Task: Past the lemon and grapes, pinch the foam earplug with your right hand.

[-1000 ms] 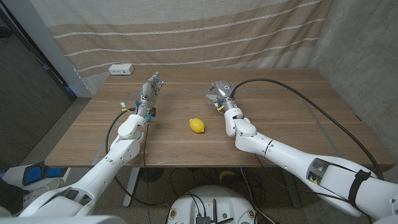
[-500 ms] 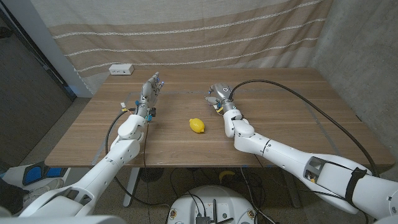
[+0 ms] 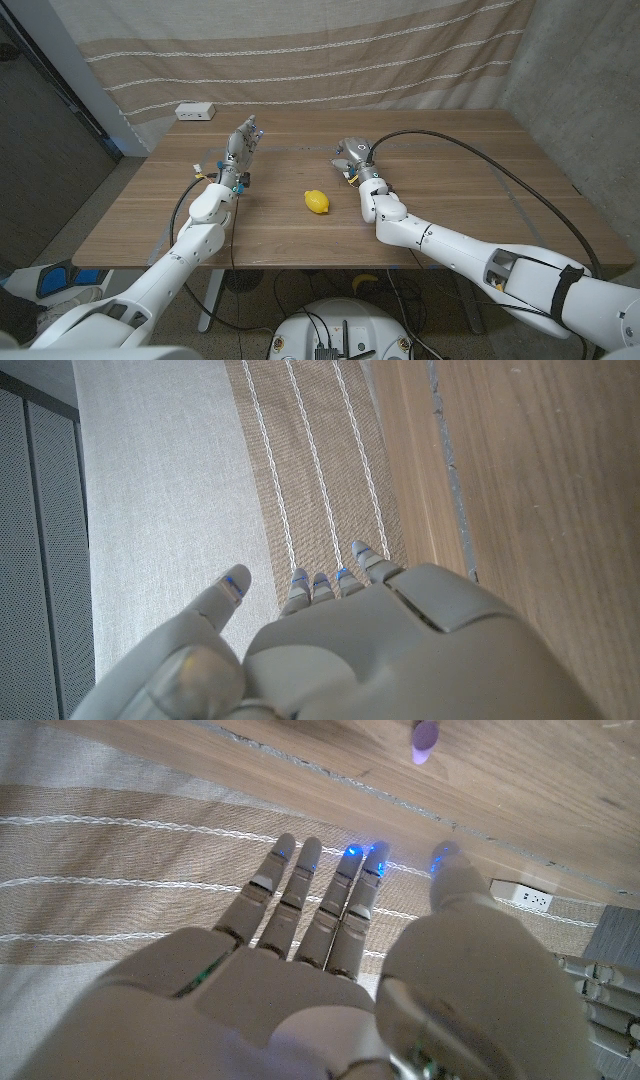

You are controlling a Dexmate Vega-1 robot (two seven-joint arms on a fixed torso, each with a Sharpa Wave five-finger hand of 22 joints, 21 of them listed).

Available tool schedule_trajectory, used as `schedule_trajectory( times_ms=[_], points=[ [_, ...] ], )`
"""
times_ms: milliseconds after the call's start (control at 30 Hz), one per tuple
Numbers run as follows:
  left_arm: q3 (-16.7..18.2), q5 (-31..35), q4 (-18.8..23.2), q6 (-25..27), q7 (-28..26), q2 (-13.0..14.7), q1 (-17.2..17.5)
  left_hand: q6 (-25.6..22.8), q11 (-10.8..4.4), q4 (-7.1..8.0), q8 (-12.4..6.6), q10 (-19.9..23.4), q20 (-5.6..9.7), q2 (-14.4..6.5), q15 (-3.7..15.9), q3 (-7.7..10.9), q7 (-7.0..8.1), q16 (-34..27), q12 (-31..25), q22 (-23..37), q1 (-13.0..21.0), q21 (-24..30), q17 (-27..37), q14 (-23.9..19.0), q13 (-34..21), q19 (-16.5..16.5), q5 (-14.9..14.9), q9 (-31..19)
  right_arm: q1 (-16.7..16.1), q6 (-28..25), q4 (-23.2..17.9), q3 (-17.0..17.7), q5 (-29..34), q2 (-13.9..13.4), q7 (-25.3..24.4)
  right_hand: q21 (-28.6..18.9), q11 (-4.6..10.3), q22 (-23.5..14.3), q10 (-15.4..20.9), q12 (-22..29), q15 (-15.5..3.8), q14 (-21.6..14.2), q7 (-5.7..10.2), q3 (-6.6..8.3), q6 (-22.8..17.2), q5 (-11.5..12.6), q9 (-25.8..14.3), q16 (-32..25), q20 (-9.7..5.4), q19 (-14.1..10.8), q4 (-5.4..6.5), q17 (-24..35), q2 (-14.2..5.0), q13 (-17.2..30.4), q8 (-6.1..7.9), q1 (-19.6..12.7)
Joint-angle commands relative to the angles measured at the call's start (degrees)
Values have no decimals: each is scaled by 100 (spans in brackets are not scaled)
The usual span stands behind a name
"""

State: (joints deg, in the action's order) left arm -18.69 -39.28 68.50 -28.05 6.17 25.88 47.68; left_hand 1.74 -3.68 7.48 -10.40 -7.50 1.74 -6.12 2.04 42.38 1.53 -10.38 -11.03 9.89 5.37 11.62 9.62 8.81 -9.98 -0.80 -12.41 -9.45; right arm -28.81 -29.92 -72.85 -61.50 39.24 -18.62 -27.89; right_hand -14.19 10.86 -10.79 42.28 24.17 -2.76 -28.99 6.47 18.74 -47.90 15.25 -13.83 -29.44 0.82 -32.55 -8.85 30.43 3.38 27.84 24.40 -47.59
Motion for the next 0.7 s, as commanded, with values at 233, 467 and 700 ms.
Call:
schedule_trajectory(
  times_ms=[233, 467, 700],
  points=[
    [12, 10, 70, 5, -33, 21, 24, 33, 16, -30, 14, -31, 53, -511, 214, 19, -5, 10, 9, 14, -23, -36, 15, 31, -11, 6, 28, -34, 118, -104, 232, -210, 50, 62, 129, 9, -25, -17, -16, 31, -898, -54, -13, -24, -15, -24, -15, 24, -15, -22, 32, 47, 7, 76, 73, -85],
    [26, 19, 108, -16, -53, 40, 62, 37, 13, -31, 16, -33, 52, -511, 217, 20, -4, 10, 10, 14, -20, -37, 15, 33, -11, 5, 28, -34, 172, -173, 335, -293, 79, 125, 178, 18, -31, -17, -85, 14, -888, -36, 6, -38, 22, -40, -10, 42, -7, 1, 54, 67, -17, 114, 77, -70],
    [28, 20, 102, -18, -41, 46, 50, 39, 19, -33, 16, -38, 52, -510, 221, 21, -4, 10, 12, 14, -18, -36, 15, 33, -11, 6, 29, -34, 236, -252, 474, -374, 94, 190, 226, 33, -48, -18, -190, -18, -881, -2, 8, -51, 68, -61, -3, 55, 5, 35, 69, 103, -58, 157, 79, -67]
  ],
)
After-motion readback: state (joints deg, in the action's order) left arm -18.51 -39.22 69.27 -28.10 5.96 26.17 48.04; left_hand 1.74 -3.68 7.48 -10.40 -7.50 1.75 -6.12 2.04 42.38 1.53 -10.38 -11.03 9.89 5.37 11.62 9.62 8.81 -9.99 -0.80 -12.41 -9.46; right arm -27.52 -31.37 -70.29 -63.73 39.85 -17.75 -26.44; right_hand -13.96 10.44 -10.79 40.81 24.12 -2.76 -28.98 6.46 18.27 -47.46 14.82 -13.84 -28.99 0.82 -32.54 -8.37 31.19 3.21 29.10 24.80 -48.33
